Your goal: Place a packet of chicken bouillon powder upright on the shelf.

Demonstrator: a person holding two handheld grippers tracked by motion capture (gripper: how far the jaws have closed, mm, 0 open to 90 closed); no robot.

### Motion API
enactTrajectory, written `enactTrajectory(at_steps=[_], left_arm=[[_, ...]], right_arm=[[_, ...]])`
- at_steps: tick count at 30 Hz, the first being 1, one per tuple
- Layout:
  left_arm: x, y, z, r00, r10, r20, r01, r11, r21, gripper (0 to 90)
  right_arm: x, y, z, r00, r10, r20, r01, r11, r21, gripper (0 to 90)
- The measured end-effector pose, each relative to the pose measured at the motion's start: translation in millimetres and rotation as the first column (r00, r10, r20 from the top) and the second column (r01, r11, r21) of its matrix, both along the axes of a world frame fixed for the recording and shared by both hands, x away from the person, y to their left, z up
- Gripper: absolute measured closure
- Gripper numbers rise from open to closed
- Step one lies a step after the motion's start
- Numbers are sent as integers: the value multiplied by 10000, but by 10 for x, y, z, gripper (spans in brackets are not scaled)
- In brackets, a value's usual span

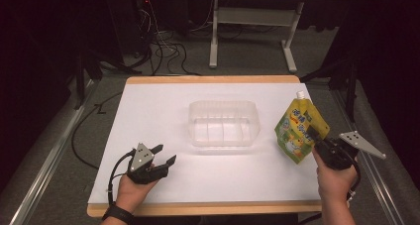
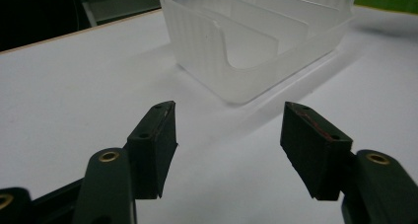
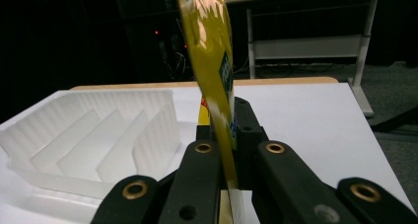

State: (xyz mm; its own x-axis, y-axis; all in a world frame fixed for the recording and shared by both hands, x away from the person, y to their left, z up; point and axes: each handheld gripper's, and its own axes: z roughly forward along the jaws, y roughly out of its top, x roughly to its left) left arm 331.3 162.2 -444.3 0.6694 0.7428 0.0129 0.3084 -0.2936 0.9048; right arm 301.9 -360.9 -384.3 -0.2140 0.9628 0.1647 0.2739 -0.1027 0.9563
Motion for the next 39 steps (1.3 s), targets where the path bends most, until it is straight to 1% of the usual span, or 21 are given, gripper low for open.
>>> enactTrajectory(at_steps=[2,6,10,12,16,17,21,24,29,33,39], left_arm=[[9,6,3,10000,58,-57,-58,9999,-131,404],[30,-2,-1,9998,188,-41,-190,9993,-334,415],[42,-8,-5,9996,269,-42,-270,9991,-336,418],[46,-3,-5,9994,333,14,-333,9990,-314,432],[45,11,6,9991,423,62,-420,9981,-445,468],[45,15,10,9990,445,79,-441,9980,-445,476],[58,6,25,9983,568,128,-561,9969,-543,474],[71,-7,18,9984,560,94,-555,9971,-530,466],[82,-5,6,9986,529,11,-528,9975,-480,448],[77,2,1,9988,490,-28,-491,9977,-459,445],[71,-5,-1,9990,455,-9,-455,9978,-484,444]], right_arm=[[-19,25,33,9999,50,124,-50,10000,-7,900],[-46,77,112,9992,138,381,-140,9999,64,900],[-37,151,188,9981,326,528,-330,9994,77,900],[-36,188,232,9975,354,609,-358,9993,57,900],[-32,265,346,9954,475,837,-480,9988,44,900],[-27,285,376,9947,527,888,-539,9985,105,900],[7,375,483,9908,749,1123,-779,9967,218,900],[38,463,545,9885,860,1247,-898,9956,253,900],[101,611,608,9839,1101,1411,-1161,9926,354,900],[159,733,640,9814,1241,1466,-1300,9910,313,900],[258,882,639,9806,1322,1449,-1379,9900,300,900]])
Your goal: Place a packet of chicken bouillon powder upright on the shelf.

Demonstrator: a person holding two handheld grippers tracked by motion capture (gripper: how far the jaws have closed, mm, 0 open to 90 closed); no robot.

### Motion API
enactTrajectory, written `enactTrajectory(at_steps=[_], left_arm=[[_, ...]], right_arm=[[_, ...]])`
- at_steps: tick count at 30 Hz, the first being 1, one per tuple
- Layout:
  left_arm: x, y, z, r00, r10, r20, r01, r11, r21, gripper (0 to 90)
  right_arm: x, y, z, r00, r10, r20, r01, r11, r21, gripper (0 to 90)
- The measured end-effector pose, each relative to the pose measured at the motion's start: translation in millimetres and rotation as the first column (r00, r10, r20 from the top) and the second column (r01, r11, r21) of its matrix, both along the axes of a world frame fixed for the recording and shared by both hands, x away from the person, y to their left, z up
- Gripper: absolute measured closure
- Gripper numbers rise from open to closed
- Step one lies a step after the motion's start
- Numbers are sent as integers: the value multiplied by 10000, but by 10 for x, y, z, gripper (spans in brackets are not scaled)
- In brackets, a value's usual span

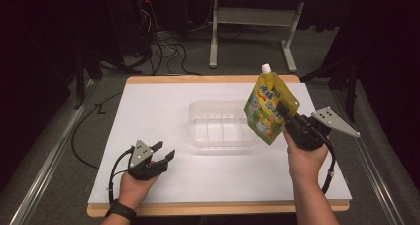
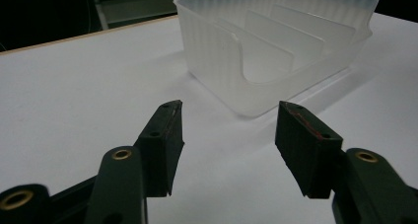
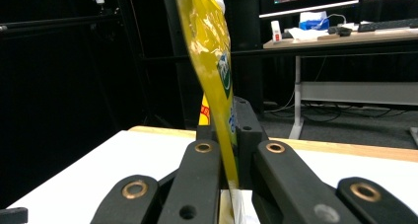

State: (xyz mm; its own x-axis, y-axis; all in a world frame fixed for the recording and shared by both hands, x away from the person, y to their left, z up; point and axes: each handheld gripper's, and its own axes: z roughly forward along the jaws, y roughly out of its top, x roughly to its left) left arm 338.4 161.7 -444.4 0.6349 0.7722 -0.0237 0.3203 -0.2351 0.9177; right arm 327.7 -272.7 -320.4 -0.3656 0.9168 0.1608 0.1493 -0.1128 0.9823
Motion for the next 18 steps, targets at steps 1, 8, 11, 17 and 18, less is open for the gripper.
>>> enactTrajectory(at_steps=[1,8,11,17,18], left_arm=[[0,-1,0,10000,-8,5,8,10000,3,442],[-5,11,8,10000,-29,48,30,10000,-47,442],[-6,20,13,10000,-29,39,30,10000,-89,440],[-13,36,24,9999,-87,77,88,9998,-178,439],[-15,37,26,9999,-108,74,109,9998,-182,439]], right_arm=[[19,22,-5,10000,6,0,-6,10000,19,900],[165,146,-59,9998,-183,-29,182,9997,-160,900],[246,184,-94,9994,-319,-121,317,9994,-148,900],[413,261,-172,9970,-686,-349,676,9973,-295,900],[441,270,-186,9966,-735,-372,723,9968,-332,900]])
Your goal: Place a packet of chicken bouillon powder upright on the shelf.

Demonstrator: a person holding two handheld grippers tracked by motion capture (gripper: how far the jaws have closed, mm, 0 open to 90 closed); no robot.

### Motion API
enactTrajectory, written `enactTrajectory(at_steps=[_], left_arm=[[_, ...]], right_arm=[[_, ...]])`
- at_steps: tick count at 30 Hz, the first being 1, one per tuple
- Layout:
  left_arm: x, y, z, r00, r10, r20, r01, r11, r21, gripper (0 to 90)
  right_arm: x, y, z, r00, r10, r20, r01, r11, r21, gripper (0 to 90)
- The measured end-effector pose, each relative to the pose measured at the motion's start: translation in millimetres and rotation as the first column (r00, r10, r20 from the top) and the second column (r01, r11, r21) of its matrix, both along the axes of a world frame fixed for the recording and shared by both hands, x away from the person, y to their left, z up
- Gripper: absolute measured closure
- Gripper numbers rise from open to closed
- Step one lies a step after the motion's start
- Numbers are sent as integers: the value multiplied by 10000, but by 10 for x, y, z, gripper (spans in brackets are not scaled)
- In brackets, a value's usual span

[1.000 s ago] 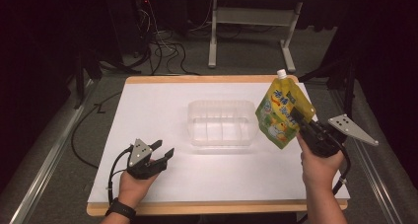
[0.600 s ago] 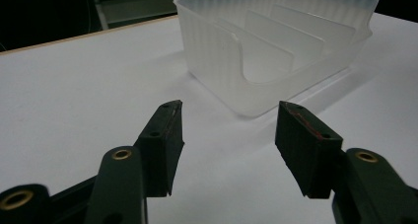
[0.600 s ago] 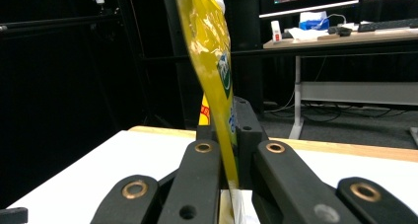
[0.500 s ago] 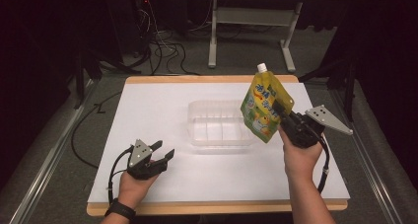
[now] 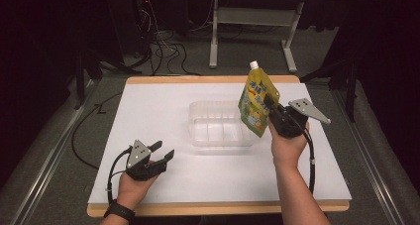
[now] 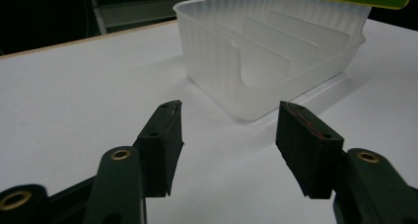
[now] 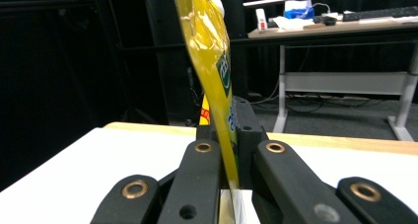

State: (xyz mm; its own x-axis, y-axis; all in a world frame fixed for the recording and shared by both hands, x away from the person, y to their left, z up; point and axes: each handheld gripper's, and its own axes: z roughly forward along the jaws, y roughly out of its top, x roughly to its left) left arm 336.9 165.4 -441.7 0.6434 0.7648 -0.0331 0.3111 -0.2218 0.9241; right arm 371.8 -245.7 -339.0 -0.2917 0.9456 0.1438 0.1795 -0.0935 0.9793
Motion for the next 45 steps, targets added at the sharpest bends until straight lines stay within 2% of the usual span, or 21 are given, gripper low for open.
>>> enactTrajectory(at_steps=[9,17,28,36,42,45], left_arm=[[-14,2,12,9999,-83,83,83,10000,-8,438],[-18,14,20,9999,-119,87,119,9999,-73,437],[-24,11,18,9999,-157,52,157,9998,-82,437],[-25,-9,14,9998,-215,42,215,9998,-47,437],[-23,5,15,9998,-192,27,192,9998,-75,437],[-27,8,17,9997,-222,31,222,9997,-62,437]], right_arm=[[164,110,-95,9978,-627,-222,617,9972,-428,900],[218,170,-190,9971,-699,-290,679,9955,-668,900],[189,137,-215,9968,-782,-151,771,9948,-670,900],[211,148,-277,9966,-779,-262,757,9943,-750,900],[252,178,-340,9976,-630,-269,621,9975,-331,900],[264,198,-370,9975,-644,-275,635,9975,-317,900]])
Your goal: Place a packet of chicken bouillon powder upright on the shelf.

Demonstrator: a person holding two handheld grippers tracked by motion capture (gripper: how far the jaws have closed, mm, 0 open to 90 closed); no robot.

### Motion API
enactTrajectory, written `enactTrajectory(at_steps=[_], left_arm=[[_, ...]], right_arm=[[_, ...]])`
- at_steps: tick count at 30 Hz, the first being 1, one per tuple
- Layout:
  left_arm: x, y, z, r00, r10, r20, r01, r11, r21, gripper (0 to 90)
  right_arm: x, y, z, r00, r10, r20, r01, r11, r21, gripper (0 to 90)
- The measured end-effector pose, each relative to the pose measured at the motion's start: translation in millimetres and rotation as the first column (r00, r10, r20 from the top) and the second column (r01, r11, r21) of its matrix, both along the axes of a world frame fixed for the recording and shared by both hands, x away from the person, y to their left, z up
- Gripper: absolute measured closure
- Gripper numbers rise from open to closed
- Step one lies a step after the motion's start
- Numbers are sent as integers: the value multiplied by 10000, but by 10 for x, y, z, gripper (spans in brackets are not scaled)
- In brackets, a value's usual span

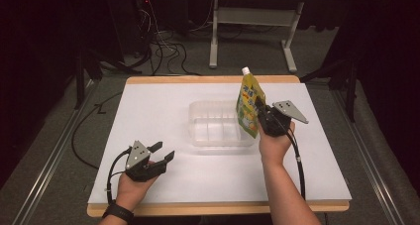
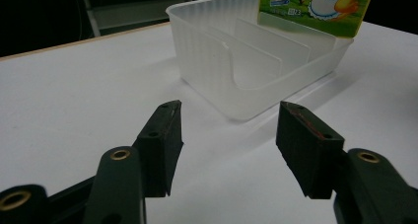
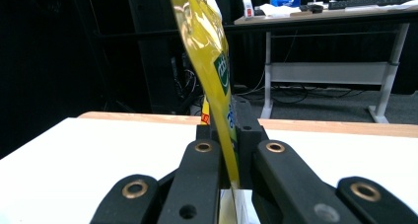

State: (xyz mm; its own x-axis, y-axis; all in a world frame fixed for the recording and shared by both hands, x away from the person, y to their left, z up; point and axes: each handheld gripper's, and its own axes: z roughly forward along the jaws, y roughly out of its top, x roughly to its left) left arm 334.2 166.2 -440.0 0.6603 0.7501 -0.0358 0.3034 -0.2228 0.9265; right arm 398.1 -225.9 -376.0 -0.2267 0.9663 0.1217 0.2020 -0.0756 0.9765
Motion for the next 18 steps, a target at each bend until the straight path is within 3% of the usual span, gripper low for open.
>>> enactTrajectory(at_steps=[18], left_arm=[[-12,-10,3,10000,-16,22,16,10000,-15,437]], right_arm=[[6,17,-57,9999,96,54,-96,9999,-59,900]])
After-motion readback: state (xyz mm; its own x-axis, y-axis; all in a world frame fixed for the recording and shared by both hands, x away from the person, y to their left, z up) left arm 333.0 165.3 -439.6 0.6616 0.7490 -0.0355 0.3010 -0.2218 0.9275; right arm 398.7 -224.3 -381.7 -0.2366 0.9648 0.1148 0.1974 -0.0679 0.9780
